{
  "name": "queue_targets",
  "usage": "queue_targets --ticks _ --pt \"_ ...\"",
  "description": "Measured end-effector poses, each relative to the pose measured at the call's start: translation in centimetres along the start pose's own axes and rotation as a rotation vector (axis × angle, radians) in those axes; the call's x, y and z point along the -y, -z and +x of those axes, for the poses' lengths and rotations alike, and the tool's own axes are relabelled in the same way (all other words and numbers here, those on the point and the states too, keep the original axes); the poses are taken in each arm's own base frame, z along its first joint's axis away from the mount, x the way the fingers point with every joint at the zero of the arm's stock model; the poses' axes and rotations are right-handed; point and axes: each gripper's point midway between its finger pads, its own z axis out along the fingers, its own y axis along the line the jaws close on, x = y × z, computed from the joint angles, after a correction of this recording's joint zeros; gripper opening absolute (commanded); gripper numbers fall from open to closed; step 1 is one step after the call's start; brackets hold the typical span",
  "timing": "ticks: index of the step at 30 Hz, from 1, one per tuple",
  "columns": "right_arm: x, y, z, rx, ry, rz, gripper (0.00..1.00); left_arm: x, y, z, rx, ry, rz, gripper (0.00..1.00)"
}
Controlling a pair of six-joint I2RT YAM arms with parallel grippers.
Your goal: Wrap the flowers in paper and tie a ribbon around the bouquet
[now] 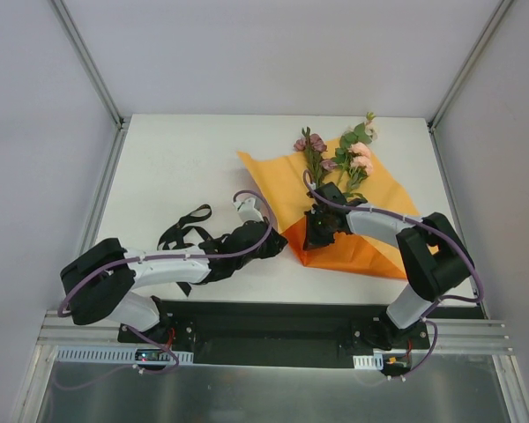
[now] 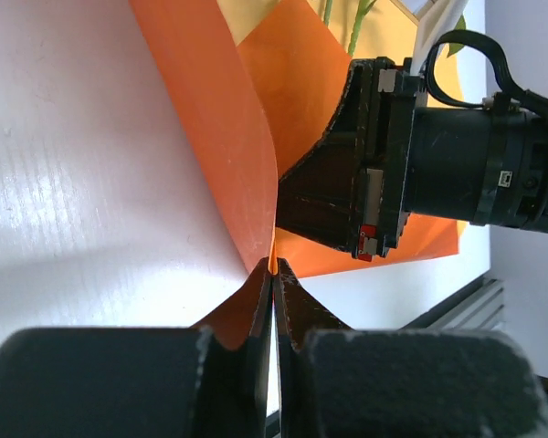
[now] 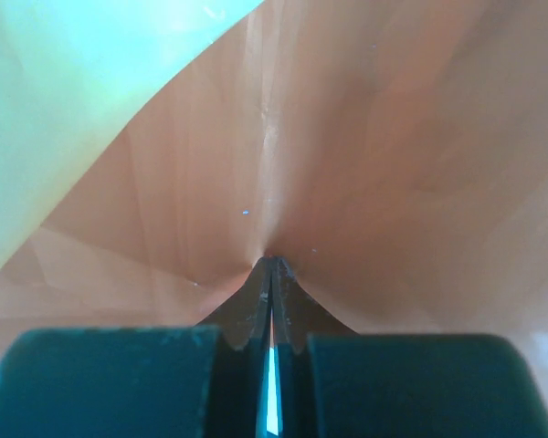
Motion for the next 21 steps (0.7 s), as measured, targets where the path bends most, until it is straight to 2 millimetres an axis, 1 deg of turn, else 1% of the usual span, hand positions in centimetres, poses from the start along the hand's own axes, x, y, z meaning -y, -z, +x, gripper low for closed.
queue_targets --ticks 7,8,11,12,14,15,16,19,21 --pt "-0.1 0.0 0.0 -0.003 -0.001 -0.009 0.01 1.1 -0.4 0.2 -0.01 -0.13 -0.005 0.0" --pt "0.0 0.1 0.1 -0.006 -0.004 -0.011 0.02 1.3 -0.6 0.2 -0.012 -0.145 -0.004 0.0" --pt "0.2 0.6 0.2 -0.017 -0.015 -0.013 0.09 1.5 -0.9 0.4 -0.021 -0.166 -0.006 0.0" --pt "0.3 1.2 0.2 -0.012 -0.014 -0.012 0.13 1.3 -0.9 0.5 -0.024 -0.174 -0.011 0.0" --pt "0.2 2.6 0.0 0.007 -0.007 -0.015 0.18 0.9 -0.9 0.6 -0.03 -0.189 -0.025 0.0" --pt "0.2 3.3 -0.1 0.021 -0.003 -0.019 0.25 0.7 -0.9 0.7 -0.032 -0.195 -0.033 0.0" --pt "-0.1 4.2 -0.2 0.04 0.007 -0.027 0.27 0.4 -0.8 0.7 -0.033 -0.202 -0.044 0.0" --pt "-0.6 6.5 -0.2 0.095 0.034 -0.051 0.29 -0.1 -0.8 0.6 -0.032 -0.216 -0.065 0.0" --pt "-0.4 7.5 0.7 0.11 0.04 -0.056 0.25 -0.4 -0.7 0.5 -0.028 -0.224 -0.076 0.0"
